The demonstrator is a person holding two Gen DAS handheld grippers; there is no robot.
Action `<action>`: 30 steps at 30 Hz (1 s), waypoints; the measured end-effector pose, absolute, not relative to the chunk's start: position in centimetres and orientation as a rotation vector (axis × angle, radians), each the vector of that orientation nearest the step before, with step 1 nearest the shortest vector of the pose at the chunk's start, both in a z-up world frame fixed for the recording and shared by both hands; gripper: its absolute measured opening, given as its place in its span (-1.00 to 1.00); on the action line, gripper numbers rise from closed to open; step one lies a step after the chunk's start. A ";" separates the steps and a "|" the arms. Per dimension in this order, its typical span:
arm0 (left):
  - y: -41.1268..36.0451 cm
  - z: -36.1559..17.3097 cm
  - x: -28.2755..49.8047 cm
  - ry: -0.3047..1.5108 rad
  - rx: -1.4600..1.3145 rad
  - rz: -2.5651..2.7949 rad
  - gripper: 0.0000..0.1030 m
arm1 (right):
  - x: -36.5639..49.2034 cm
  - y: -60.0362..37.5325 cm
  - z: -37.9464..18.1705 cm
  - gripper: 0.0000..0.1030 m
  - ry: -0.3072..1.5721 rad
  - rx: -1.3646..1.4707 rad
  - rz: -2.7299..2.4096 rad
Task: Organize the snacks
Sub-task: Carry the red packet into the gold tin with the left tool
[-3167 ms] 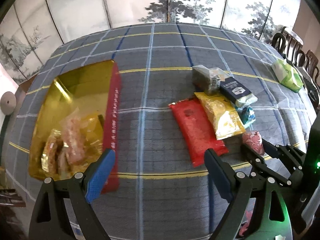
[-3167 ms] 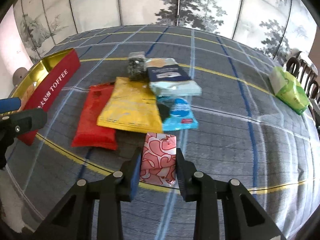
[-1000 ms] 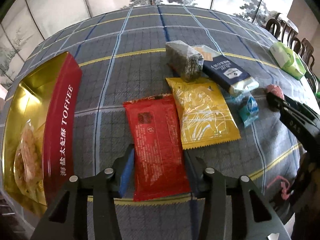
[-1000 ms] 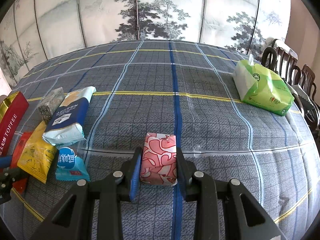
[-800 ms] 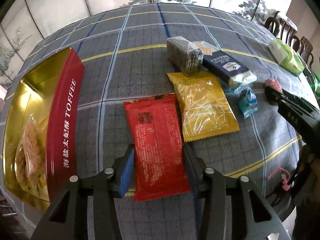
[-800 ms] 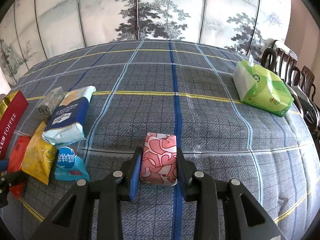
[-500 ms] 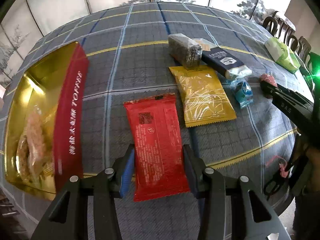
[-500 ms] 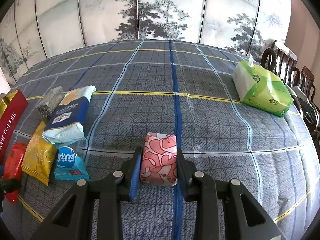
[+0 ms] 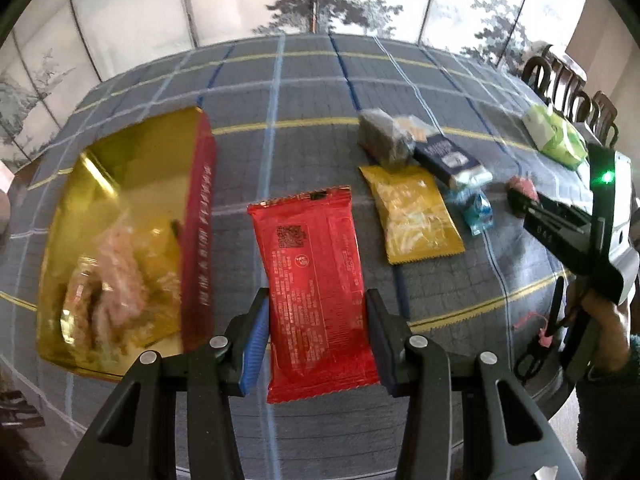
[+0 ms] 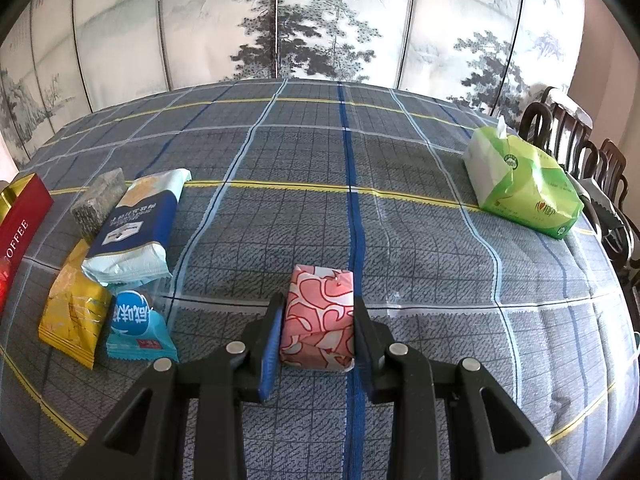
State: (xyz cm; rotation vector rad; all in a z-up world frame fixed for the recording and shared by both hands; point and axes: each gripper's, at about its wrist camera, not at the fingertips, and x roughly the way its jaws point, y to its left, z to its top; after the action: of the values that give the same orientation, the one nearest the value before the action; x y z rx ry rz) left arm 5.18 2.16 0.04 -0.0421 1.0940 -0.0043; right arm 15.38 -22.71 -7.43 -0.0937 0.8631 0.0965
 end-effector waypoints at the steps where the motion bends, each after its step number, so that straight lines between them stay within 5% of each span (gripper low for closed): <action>1: 2.6 0.3 5.1 1.087 -0.044 0.005 -0.18 | 15.4 -22.7 -7.4 -0.37 0.863 -0.095 0.096; 14: 12.3 3.3 4.1 1.009 -0.108 0.230 -0.18 | 15.4 -22.7 -7.4 -0.37 0.862 -0.098 0.095; 30: 18.9 0.1 2.5 1.080 -0.132 0.346 -0.18 | 15.2 -22.7 -7.1 -0.37 0.859 -0.115 0.087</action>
State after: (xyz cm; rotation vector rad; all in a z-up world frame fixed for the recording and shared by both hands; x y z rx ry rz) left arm 2.53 18.89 0.11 -0.1321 1.0798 0.3458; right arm 15.16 -22.74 -7.11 -0.1147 0.8592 0.0866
